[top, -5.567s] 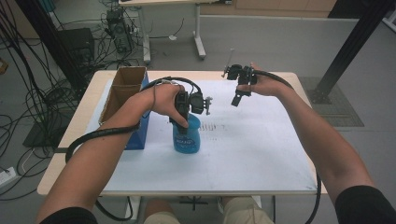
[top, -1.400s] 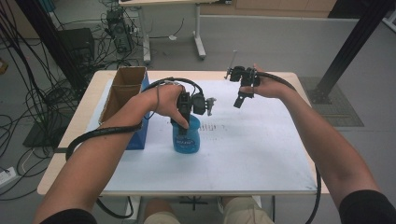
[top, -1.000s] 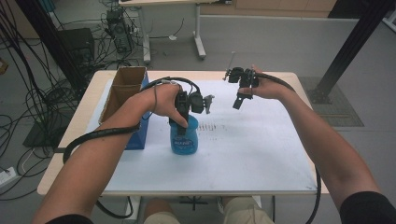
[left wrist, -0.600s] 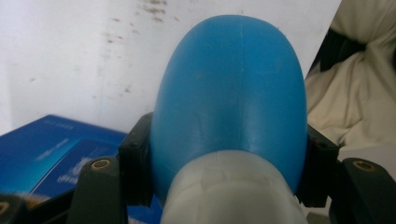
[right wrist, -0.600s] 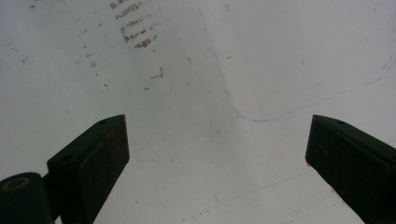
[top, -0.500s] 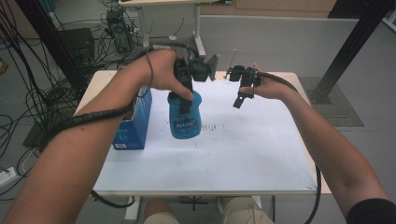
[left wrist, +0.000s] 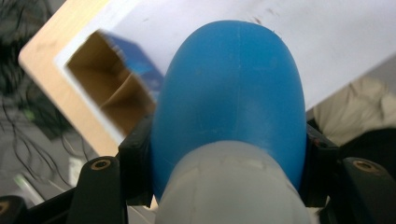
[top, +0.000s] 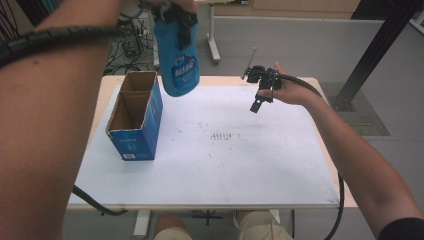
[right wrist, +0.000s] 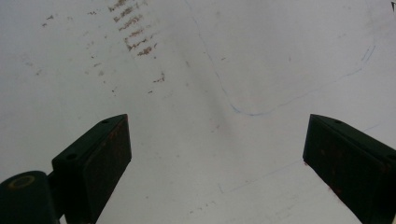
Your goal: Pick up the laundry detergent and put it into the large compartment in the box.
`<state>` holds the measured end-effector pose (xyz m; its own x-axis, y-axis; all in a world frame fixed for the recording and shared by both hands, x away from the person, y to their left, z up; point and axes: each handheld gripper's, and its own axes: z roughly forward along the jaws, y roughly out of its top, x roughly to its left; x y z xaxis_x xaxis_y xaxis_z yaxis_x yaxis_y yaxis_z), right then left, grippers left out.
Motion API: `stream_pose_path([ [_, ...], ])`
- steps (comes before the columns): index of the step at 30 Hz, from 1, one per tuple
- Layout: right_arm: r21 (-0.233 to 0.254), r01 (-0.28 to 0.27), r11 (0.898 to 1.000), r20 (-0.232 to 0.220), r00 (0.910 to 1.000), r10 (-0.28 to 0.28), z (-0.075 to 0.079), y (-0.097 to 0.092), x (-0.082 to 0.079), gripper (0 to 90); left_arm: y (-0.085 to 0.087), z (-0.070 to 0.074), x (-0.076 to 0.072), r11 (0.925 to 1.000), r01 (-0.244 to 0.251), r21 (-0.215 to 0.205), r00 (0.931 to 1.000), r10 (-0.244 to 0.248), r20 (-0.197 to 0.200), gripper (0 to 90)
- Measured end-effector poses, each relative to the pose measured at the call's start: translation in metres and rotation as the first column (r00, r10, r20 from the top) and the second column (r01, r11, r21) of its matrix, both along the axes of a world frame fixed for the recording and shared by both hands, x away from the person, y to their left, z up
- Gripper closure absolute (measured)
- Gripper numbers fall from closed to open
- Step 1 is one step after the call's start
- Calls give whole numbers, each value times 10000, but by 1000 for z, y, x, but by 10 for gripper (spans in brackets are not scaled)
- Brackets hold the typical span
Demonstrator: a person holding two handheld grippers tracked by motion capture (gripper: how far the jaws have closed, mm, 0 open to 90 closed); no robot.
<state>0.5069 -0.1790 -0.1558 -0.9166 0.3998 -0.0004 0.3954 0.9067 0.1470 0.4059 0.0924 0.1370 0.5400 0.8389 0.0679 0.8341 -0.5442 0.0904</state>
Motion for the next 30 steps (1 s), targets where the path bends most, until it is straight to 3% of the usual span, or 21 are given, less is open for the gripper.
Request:
stream_pose_path([
  [2, -7, 39, 10000, 11, 10000, -39, 2, 1, 0, 77, 13, 9, 2, 9968, -793, -66, 9968, 794, 125, 374],
  [4, -15, 52, 10000, 9, 10000, -51, 4, 2, -1, 77, 26, 15, 4, 9866, -1621, -195, 9865, 1625, 227, 374],
  [5, -17, 53, 10000, 3, 10000, -53, 4, 3, -1, 77, 35, 21, 6, 9770, -2124, -204, 9768, 2128, 217, 374],
  [8, -70, -7, 10000, -6, 10000, 7, 5, 5, -1, 77, 58, 32, 8, 9381, -3458, -179, 9376, 3462, 310, 374],
  [13, -174, -10, 9998, -49, 10000, 9, 3, 10, -1, 77, 88, 41, 7, 8719, -4896, -55, 8702, 4891, 599, 374],
  [16, -246, -77, 9997, 30, 10000, 78, 2, 12, -2, 78, 108, 37, 5, 8422, -5389, -159, 8399, 5387, 654, 374],
  [18, -254, -73, 9997, -18, 10000, 73, 0, 13, -1, 78, 119, 32, 5, 8266, -5621, -281, 8248, 5627, 555, 374],
  [20, -262, -77, 9996, -23, 10000, 77, -1, 13, 0, 78, 129, 23, 7, 8144, -5790, -385, 8132, 5803, 454, 374],
  [21, -287, -91, 9995, -49, 9999, 90, -1, 14, 1, 78, 133, 19, 8, 8144, -5792, -363, 8136, 5802, 380, 374],
  [23, -282, -115, 9995, -52, 9999, 114, -3, 16, 2, 78, 138, 9, 12, 8031, -5951, -291, 8028, 5958, 249, 375],
  [26, -391, -90, 9992, -144, 9999, 85, -5, 19, 3, 78, 145, -4, 17, 7944, -6071, -155, 7943, 6073, 133, 374],
  [30, -417, -109, 9991, -164, 9998, 102, -7, 21, 2, 78, 156, -19, 18, 7809, -6236, -365, 7813, 6241, 41, 374],
])
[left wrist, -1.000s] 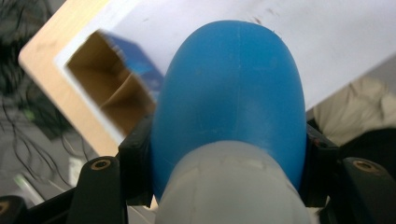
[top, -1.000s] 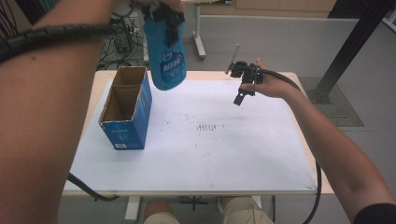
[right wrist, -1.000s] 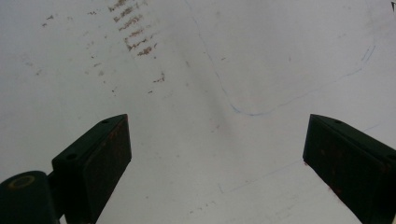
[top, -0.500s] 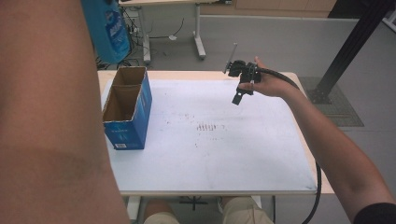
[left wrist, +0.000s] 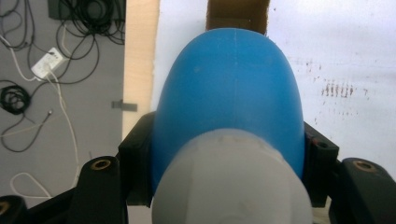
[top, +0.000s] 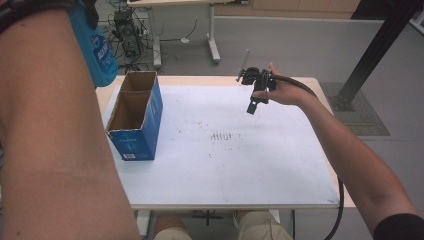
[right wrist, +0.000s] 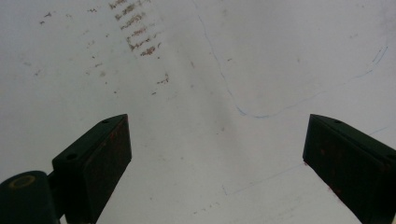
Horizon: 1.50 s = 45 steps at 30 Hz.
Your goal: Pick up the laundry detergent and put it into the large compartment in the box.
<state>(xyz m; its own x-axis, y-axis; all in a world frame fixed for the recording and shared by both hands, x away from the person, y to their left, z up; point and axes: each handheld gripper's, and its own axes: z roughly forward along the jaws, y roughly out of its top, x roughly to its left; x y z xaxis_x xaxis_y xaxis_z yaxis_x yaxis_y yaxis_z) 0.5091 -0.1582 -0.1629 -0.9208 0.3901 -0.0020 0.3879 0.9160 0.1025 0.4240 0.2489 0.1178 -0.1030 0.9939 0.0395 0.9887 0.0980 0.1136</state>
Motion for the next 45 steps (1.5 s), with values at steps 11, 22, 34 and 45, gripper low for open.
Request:
stream_pose_path([
  [11, -144, -73, 9999, 6, 10000, 73, 0, 4, -3, 78, 8, -51, 8, 9995, -19, -313, 9999, 16, -102, 374],
  [22, -185, -50, 9998, 131, 9999, 53, 0, 4, -7, 78, 3, -104, 17, 9989, 167, -445, 9989, -187, -427, 374],
  [34, -232, 33, 9997, 165, 9999, -29, -2, 4, -10, 78, 1, -159, 20, 9984, 241, -502, 9970, -277, -726, 374],
  [45, -363, 172, 9992, 113, 9998, -168, -6, 4, -8, 80, -8, -223, 23, 9980, 396, -488, 9950, -438, -901, 374],
])
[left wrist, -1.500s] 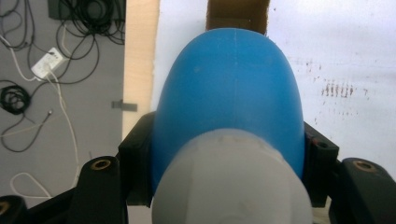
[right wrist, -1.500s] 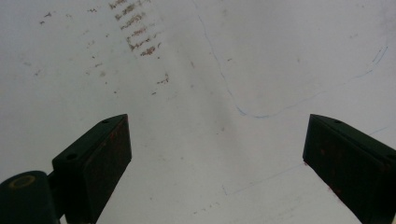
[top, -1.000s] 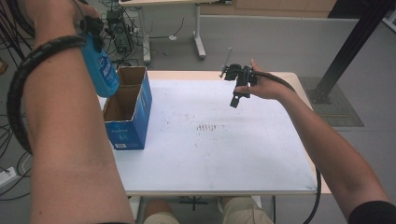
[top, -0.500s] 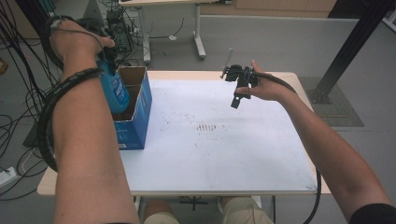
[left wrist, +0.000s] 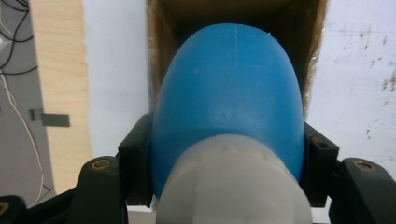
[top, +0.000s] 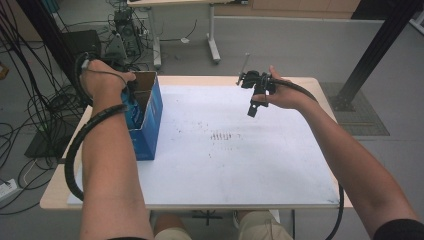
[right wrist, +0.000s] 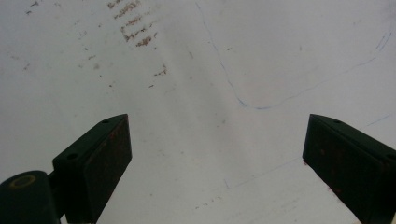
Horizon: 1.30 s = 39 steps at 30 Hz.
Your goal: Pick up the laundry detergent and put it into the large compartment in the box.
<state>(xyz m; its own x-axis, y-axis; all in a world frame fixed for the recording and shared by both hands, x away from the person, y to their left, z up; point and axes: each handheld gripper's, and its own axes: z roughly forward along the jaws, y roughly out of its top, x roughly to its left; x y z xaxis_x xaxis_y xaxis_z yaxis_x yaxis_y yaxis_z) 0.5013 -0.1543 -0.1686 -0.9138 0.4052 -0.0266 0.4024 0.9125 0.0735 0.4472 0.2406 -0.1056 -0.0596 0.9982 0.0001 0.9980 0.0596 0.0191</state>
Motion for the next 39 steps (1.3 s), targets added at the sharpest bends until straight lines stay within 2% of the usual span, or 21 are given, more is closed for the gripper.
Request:
stream_pose_path([
  [7, -41, 134, 9999, -25, 9999, -134, -3, -2, 2, 80, -10, -28, 1, 9998, 90, 148, 10000, -90, 3, 374],
  [18, -82, 166, 9998, -121, 9998, -167, -10, -1, 4, 80, -13, -50, -1, 9993, 329, 166, 9995, -329, -10, 373],
  [26, -100, 289, 9995, -59, 9996, -290, -7, -4, 2, 80, -15, -51, -9, 9984, 507, 248, 9983, -514, 283, 373],
  [39, -150, 462, 9988, -110, 9989, -464, -11, 0, 4, 80, -15, -52, -11, 9980, 584, 256, 9975, -593, 396, 371],
])
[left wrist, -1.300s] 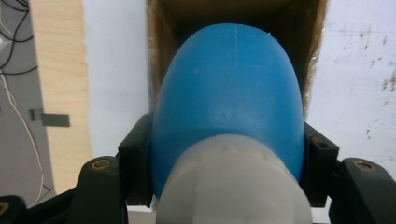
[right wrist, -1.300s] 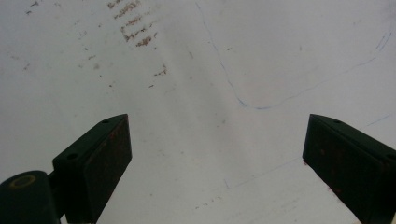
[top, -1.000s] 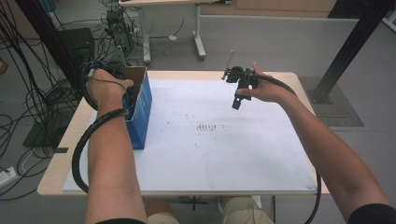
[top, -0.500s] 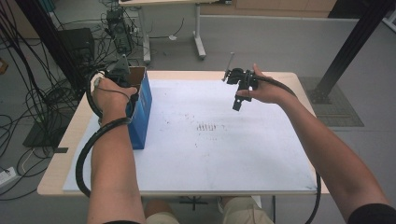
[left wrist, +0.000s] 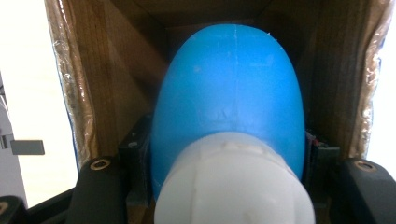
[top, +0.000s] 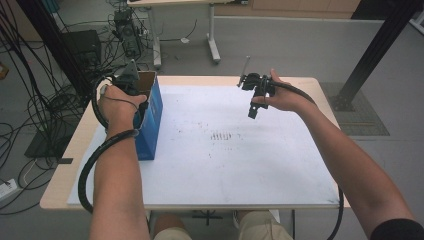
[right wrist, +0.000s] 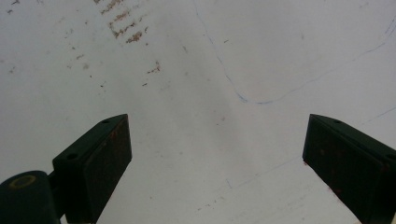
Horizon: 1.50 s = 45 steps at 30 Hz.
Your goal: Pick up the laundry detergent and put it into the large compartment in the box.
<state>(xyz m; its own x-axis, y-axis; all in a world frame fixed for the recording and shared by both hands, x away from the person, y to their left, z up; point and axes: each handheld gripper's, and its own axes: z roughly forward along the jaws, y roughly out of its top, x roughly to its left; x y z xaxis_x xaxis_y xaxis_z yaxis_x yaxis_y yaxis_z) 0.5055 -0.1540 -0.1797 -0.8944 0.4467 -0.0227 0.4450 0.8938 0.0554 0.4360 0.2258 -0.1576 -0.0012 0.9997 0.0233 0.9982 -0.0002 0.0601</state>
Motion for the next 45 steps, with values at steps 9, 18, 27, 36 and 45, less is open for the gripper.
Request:
stream_pose_path([
  [9, 112, 157, 9998, 52, 9999, -158, 1, -1, 1, 80, 1, 0, 0, 10000, -23, -38, 10000, 23, 27, 370],
  [18, 179, 236, 9996, 30, 9997, -237, 0, -2, 2, 81, 2, 0, 0, 10000, -24, -47, 10000, 25, 17, 370],
  [27, 139, 160, 9998, -36, 9999, -159, -1, 1, 3, 81, 1, 0, 0, 10000, 12, -34, 10000, -12, 3, 371],
  [36, 110, 158, 9998, -37, 9999, -158, -1, 1, 3, 81, 2, 0, 1, 10000, 17, -78, 10000, -17, -23, 370],
  [45, 143, 120, 9998, -28, 9999, -120, -1, 2, 2, 81, 2, 0, 0, 10000, 15, -72, 10000, -15, -5, 370],
])
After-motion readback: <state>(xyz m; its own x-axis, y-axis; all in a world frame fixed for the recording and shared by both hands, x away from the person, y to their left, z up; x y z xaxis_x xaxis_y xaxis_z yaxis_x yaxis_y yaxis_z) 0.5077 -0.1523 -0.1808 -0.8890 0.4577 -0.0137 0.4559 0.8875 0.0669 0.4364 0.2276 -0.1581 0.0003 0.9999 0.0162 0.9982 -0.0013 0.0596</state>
